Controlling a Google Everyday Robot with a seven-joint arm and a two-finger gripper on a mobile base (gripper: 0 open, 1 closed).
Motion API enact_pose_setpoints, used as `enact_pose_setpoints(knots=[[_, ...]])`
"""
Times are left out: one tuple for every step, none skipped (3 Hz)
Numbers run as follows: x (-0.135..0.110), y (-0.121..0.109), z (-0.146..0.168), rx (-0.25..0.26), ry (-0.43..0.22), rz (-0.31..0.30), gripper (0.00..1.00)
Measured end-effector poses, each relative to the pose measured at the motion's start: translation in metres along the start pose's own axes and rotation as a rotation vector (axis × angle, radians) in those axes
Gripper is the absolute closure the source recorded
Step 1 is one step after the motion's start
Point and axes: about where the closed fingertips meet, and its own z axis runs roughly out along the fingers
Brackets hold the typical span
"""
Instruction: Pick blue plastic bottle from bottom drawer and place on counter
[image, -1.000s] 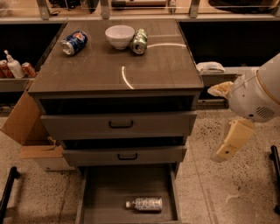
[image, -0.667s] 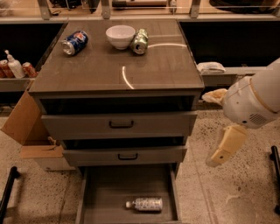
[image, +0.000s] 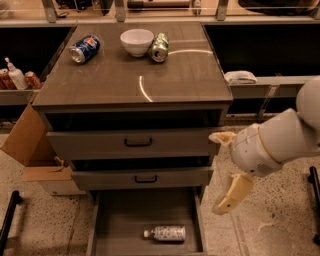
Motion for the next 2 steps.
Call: enact_pose_setpoints(knots=[[0.0048, 0.0110, 0.0482, -0.044, -0.053, 0.003, 0.00], [0.0048, 0.0110, 0.0482, -0.044, -0.053, 0.003, 0.00]])
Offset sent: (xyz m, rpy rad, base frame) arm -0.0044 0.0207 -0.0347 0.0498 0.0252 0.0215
